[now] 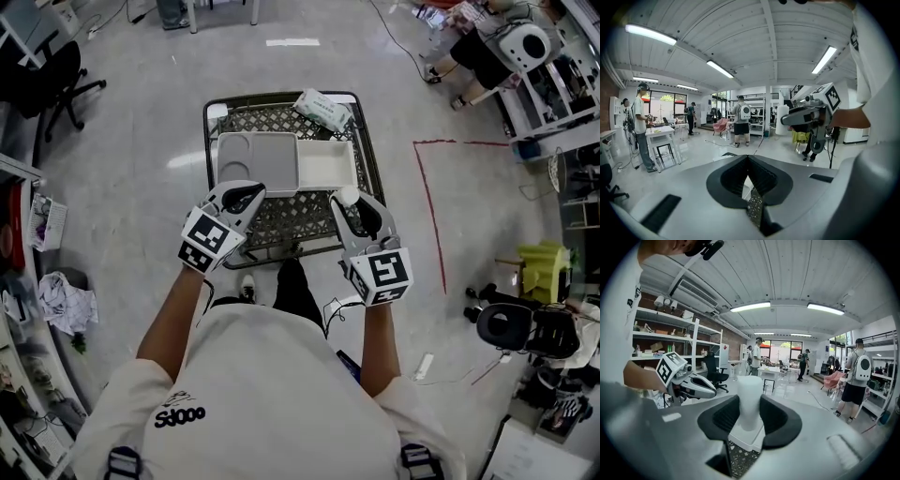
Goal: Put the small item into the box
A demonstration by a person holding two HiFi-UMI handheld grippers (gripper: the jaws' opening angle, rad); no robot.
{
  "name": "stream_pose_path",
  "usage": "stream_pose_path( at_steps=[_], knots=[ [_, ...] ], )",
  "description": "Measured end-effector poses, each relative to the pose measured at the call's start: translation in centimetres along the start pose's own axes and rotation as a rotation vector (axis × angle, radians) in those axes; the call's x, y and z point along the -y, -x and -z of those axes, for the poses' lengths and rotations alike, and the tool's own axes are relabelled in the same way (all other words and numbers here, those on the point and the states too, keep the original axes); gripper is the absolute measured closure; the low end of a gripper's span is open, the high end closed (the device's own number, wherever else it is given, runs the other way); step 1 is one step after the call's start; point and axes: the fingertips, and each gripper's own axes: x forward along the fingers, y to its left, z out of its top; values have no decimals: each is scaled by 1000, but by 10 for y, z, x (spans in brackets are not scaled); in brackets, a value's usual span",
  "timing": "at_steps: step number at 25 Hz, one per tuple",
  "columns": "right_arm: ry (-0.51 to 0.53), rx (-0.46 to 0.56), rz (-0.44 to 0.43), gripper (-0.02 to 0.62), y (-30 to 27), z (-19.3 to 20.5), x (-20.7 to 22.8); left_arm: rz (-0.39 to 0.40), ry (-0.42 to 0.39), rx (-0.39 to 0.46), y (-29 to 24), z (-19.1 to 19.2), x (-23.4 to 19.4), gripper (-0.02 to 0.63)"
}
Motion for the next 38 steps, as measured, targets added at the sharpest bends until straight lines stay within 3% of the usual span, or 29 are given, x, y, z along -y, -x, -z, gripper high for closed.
stream_pose_path(
  at_steps=[5,10,18,26,38],
  knots=[
    [-10,-52,-54,455,-37,18,25,-59,46,-42,-25,8,-25,600],
    [-85,-69,-102,454,-77,34,59,-103,96,-92,-52,22,-46,600],
    [-143,-212,-153,454,-135,105,98,-149,174,-158,-87,40,-56,600],
    [-256,-322,-222,454,-181,169,112,-223,260,-202,-112,68,-82,600],
    [-273,-462,-342,454,-222,232,99,-294,402,-300,-124,126,-84,600]
  ],
)
